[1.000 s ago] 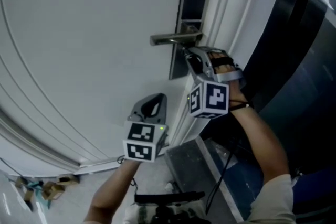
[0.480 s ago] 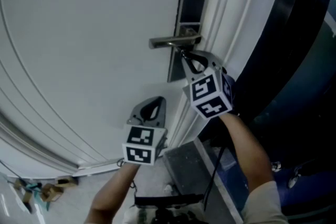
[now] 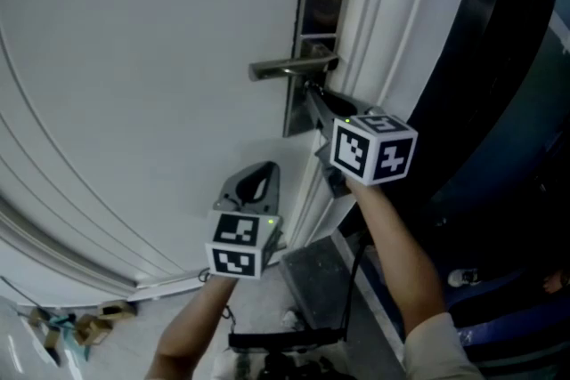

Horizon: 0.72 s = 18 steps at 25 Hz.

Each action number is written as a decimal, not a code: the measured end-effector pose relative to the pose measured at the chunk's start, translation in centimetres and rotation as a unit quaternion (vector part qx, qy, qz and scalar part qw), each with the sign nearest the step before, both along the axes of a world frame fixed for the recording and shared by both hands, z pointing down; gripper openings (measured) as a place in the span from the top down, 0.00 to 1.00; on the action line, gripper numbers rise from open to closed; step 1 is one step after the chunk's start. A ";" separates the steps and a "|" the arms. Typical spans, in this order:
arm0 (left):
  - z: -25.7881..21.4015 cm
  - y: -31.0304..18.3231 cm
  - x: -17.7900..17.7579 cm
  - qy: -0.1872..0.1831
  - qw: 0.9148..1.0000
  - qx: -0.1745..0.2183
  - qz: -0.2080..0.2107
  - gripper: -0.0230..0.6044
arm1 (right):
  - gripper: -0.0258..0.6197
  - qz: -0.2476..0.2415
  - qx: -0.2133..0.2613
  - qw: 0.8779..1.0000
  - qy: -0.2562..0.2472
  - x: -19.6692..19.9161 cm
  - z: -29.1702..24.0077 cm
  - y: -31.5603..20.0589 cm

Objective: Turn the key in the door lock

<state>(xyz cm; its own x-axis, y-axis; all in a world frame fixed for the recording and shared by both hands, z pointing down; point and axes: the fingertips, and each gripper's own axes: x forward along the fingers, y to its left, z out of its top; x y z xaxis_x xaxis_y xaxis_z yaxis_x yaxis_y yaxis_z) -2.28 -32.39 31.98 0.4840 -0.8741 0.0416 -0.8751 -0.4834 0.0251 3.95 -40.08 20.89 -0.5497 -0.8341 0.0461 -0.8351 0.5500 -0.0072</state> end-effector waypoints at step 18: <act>-1.2 -0.4 -1.2 -0.002 1.000 0.014 0.003 0.93 | 0.90 -0.047 -0.127 0.912 -0.386 0.8 -0.2 -0.2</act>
<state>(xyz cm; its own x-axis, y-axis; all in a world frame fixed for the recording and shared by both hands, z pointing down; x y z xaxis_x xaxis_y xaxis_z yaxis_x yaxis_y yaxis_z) -3.51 -32.79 30.75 0.4893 -0.8719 0.0196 -0.8721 -0.4892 0.0073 4.71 -40.24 20.70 -0.5684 -0.7982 -0.1993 -0.4766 0.5169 -0.7111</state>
